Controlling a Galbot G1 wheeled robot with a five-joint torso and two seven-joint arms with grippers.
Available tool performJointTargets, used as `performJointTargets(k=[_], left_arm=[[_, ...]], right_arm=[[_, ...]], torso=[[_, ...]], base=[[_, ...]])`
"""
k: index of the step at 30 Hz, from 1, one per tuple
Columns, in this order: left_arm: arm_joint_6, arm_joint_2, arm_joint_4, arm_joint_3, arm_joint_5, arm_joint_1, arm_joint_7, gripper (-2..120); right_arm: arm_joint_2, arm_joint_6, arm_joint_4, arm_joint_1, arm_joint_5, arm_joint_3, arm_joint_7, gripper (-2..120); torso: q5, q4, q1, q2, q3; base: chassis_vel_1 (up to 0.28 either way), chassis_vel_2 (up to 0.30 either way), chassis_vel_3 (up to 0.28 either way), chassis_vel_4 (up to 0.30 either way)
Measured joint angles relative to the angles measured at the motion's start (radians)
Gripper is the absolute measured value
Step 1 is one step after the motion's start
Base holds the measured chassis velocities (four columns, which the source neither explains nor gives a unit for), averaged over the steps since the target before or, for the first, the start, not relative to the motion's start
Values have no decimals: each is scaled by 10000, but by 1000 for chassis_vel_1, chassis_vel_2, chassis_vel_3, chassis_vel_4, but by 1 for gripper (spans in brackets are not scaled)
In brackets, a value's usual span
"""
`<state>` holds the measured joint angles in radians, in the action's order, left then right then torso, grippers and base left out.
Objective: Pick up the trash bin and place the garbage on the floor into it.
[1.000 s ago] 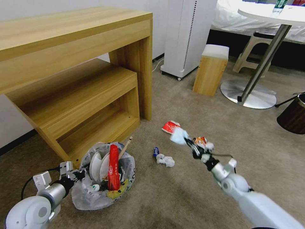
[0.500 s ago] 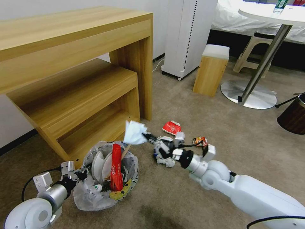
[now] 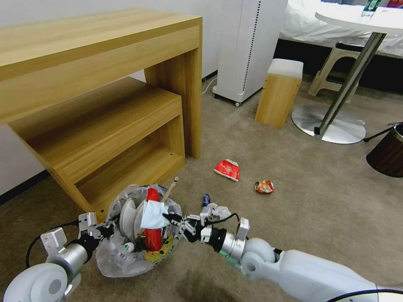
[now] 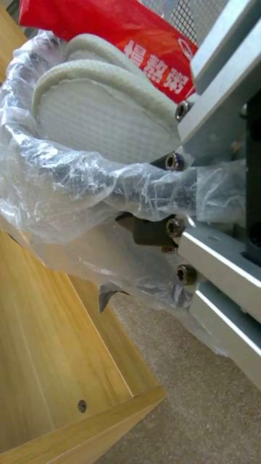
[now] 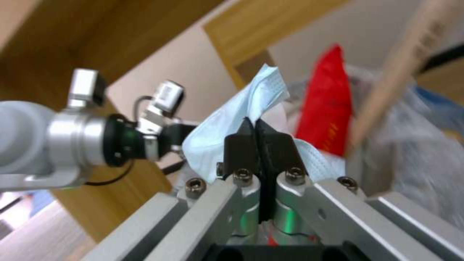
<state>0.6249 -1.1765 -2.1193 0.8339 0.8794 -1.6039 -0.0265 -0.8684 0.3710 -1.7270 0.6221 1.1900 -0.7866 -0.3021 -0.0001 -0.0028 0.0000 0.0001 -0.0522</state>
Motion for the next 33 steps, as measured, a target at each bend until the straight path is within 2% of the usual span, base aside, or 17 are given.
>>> performJointTargets(k=[10, 22, 24, 26, 28, 31, 32, 33], left_arm=[[-14, -47, 112, -101, -40, 74, 20, 1], [-41, -44, 27, -57, -39, -13, 42, 1], [-43, -47, 20, -47, -39, -22, 43, 1], [-46, -67, -1, -17, -39, -56, 51, 1], [-46, -78, -5, 1, -41, -65, 53, 1], [-54, -120, -21, 106, -43, -112, 54, 1], [-54, -120, -21, 106, -43, -112, 54, 1], [-57, -120, -21, 129, -43, -116, 54, 1]], right_arm=[[-403, -424, -291, 88, -120, -147, 2103, 0], [-1160, -668, 8, -307, -534, -877, 3488, 0], [-1202, -668, 25, -332, -575, -926, 3514, 3], [-1255, -668, 0, -381, -617, -983, 3528, 14], [-1266, -669, -43, -409, -618, -1016, 3520, 17], [-1243, -671, -239, -513, -607, -1175, 3488, 32], [-1243, -671, -239, -513, -607, -1175, 3488, 32], [-1202, -681, -327, -531, -598, -1202, 3490, 37]], torso=[[0, 0, 0, 0, 0], [0, 1, 0, 0, 0], [0, 1, 0, 0, 0], [0, 1, 0, 0, 0], [0, 1, 0, 0, 0], [0, 2, 0, 0, 0], [0, 2, 0, 0, 0], [1, 2, 0, 0, 1]], base=[[0, 0, 0, 0], [0, 0, 0, 0], [0, 0, 0, 0], [0, 0, 0, 0], [0, 0, 0, 0], [0, 0, 0, 0], [0, 0, 0, 0], [0, 0, 0, 0]])
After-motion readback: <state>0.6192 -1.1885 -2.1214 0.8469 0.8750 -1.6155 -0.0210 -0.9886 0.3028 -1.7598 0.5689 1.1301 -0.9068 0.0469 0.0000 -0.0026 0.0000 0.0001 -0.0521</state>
